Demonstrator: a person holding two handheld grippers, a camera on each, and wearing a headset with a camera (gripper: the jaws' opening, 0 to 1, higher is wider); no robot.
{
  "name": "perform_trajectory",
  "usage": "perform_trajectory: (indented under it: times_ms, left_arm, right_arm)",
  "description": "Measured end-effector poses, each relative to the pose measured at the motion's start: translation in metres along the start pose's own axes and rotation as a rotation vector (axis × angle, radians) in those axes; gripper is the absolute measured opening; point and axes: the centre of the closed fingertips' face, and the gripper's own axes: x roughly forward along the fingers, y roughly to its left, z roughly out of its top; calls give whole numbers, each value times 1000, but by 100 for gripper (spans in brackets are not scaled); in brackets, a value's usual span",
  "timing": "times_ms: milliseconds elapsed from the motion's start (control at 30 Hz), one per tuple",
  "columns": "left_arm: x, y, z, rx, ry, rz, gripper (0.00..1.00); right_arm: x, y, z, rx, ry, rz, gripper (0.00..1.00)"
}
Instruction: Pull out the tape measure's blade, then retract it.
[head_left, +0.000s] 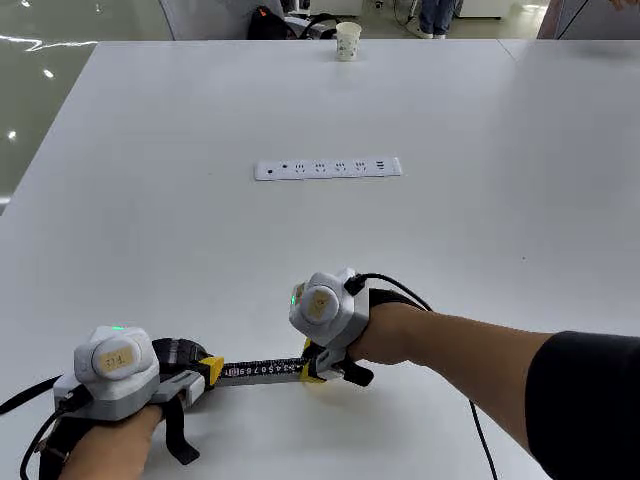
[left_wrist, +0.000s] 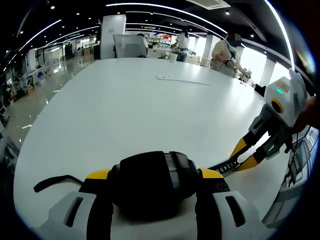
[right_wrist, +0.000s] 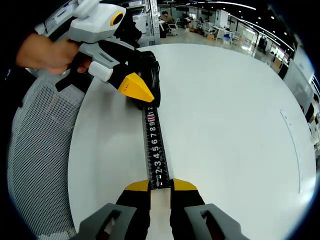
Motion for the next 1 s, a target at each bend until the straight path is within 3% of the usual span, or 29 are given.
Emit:
perform_trajectory:
  times_ms: [1000]
  left_arm:
    - [0, 0, 0, -3, -1, 0, 62]
  right_arm:
    - [5, 0, 10, -4, -35, -8, 11]
